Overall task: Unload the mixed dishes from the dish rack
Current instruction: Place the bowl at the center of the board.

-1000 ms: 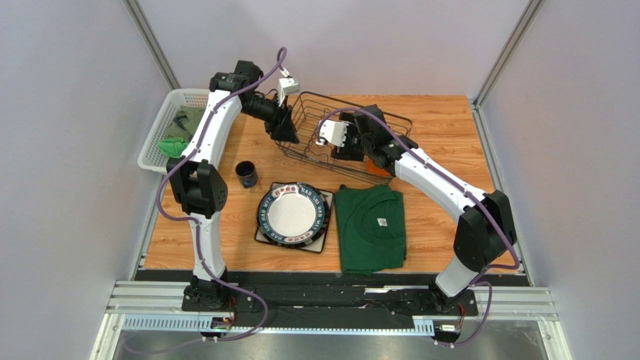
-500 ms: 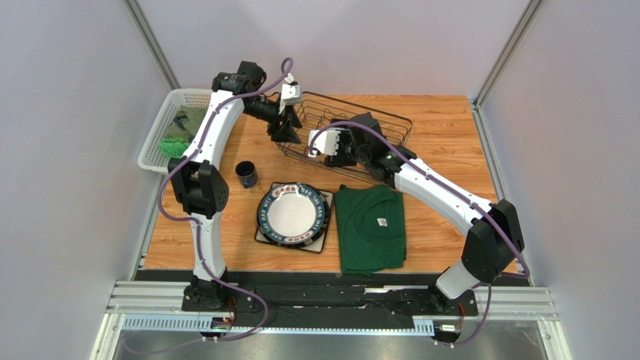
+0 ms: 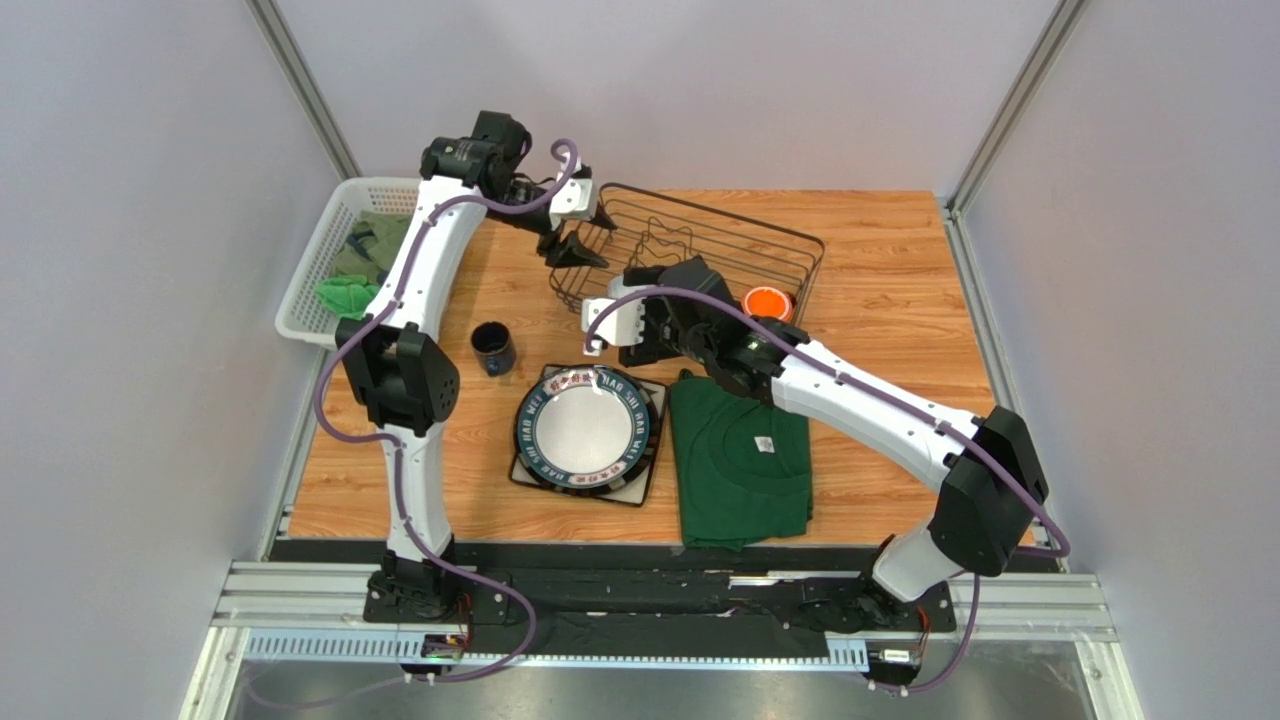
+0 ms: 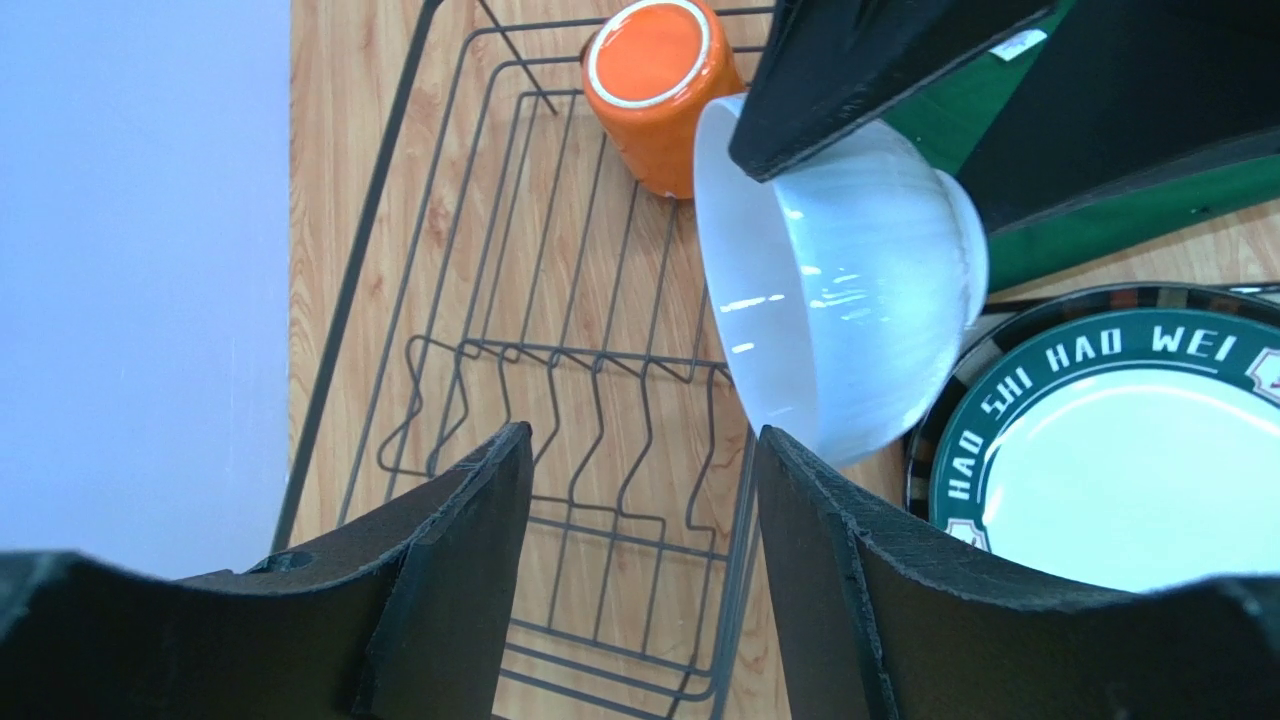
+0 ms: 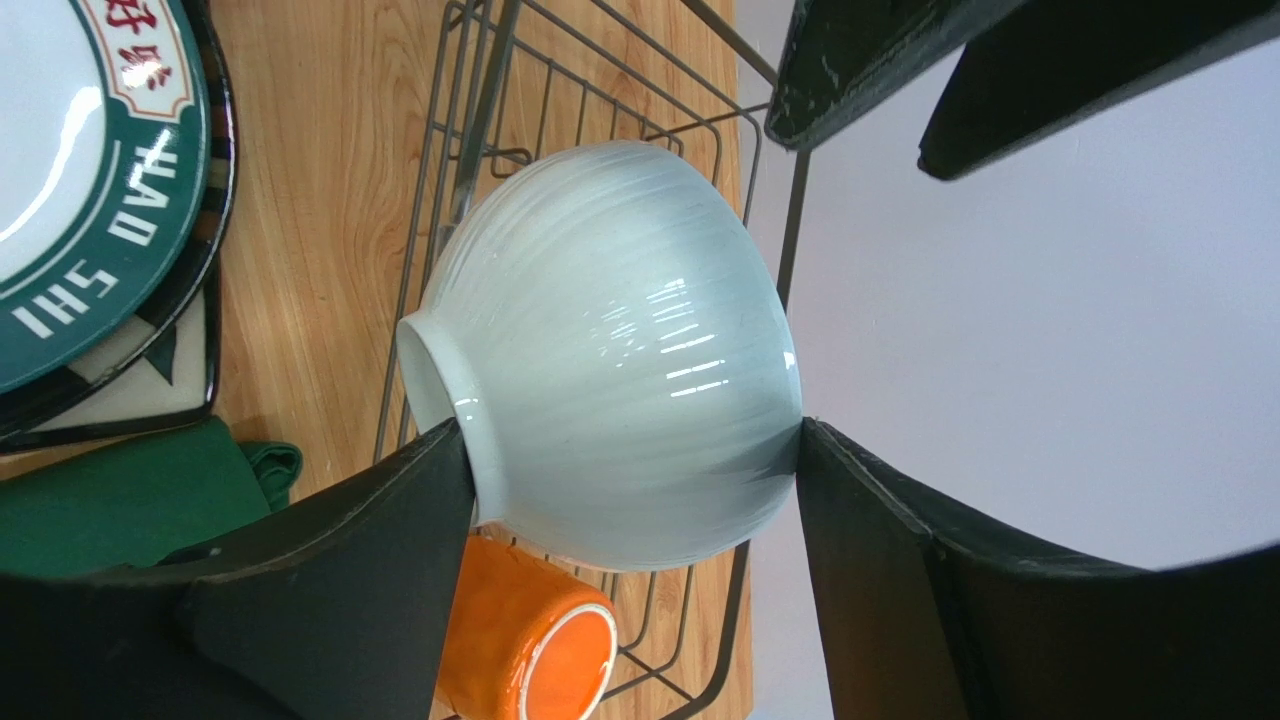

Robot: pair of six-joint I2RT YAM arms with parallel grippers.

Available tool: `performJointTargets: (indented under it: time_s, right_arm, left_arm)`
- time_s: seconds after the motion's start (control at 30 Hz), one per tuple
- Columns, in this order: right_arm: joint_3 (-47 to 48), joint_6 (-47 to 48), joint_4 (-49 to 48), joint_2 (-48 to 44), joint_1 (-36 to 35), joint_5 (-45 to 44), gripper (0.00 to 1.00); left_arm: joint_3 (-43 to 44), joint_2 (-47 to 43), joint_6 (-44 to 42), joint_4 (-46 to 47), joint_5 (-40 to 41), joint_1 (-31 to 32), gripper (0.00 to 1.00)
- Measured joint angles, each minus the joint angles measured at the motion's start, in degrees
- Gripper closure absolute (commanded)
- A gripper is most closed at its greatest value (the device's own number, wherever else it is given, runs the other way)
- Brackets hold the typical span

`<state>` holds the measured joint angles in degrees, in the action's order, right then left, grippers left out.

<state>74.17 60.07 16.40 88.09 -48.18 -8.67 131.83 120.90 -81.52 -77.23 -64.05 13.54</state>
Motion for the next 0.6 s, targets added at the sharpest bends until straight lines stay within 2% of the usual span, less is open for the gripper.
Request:
performJointTargets:
  time_s: [0.1,0.37,0.6]
  right_arm:
    - [0.00,0.09,-0.02,0.00,-1.62,-1.53,0.32]
    - [-1.18,0.98,-0.59,-0.09,-4.76,-4.42,0.32]
    - [-3.02,1.33,-0.98,-1.05,-5.20,-6.67,0.32]
  left_arm:
    - [-1.40,-0.02,-3.02,0.13,0.02,0.00,0.36]
    - [-13.75,-1.95,-8.98,0.39,1.62,0.00,0.36]
    - [-14.62,-6.67,-8.72,0.26,3.06,-0.09,0.37]
